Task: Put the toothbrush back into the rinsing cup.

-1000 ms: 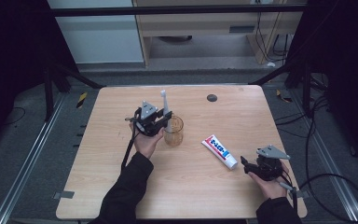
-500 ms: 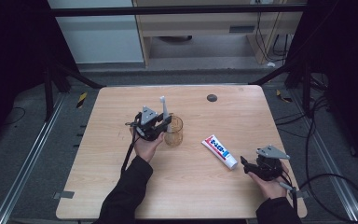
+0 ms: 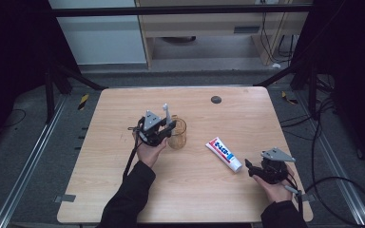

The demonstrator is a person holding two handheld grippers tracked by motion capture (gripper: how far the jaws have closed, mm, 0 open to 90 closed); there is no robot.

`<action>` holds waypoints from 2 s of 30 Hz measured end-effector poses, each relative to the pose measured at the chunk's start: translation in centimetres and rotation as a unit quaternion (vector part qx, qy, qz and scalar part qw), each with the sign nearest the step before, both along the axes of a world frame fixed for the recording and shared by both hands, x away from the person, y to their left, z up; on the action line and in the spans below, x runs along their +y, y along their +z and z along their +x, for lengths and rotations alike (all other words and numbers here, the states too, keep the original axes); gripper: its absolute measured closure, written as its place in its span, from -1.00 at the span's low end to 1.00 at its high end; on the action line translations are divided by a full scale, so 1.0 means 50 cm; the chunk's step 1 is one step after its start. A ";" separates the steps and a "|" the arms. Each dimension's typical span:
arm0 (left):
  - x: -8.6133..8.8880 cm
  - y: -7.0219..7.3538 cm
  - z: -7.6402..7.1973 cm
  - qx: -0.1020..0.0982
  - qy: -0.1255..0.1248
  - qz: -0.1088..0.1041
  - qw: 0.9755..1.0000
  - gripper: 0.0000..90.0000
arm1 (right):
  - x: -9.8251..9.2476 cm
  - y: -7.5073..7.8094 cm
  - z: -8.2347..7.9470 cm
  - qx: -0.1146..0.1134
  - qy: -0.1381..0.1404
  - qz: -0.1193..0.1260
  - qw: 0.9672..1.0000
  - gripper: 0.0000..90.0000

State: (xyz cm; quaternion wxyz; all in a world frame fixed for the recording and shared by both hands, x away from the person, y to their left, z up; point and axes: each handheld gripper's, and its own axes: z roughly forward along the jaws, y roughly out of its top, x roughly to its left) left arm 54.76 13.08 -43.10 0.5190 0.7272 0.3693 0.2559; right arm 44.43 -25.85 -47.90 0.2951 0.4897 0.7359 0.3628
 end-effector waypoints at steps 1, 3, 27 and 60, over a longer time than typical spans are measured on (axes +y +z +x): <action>0.000 0.000 -0.001 -0.002 0.001 0.001 1.000 0.41 | 0.000 0.000 0.000 0.000 0.000 -0.001 1.000 -0.44; 0.000 0.000 -0.004 -0.005 -0.003 -0.001 1.000 0.37 | 0.000 0.000 0.000 0.000 0.000 0.000 1.000 -0.44; 0.055 0.013 -0.101 0.019 -0.002 0.059 0.998 -0.12 | 0.002 0.026 -0.008 -0.022 0.004 0.011 1.000 -0.35; 0.298 -0.078 -0.237 0.125 0.083 0.104 0.983 -0.02 | 0.058 0.066 0.050 0.048 0.068 0.004 0.997 0.00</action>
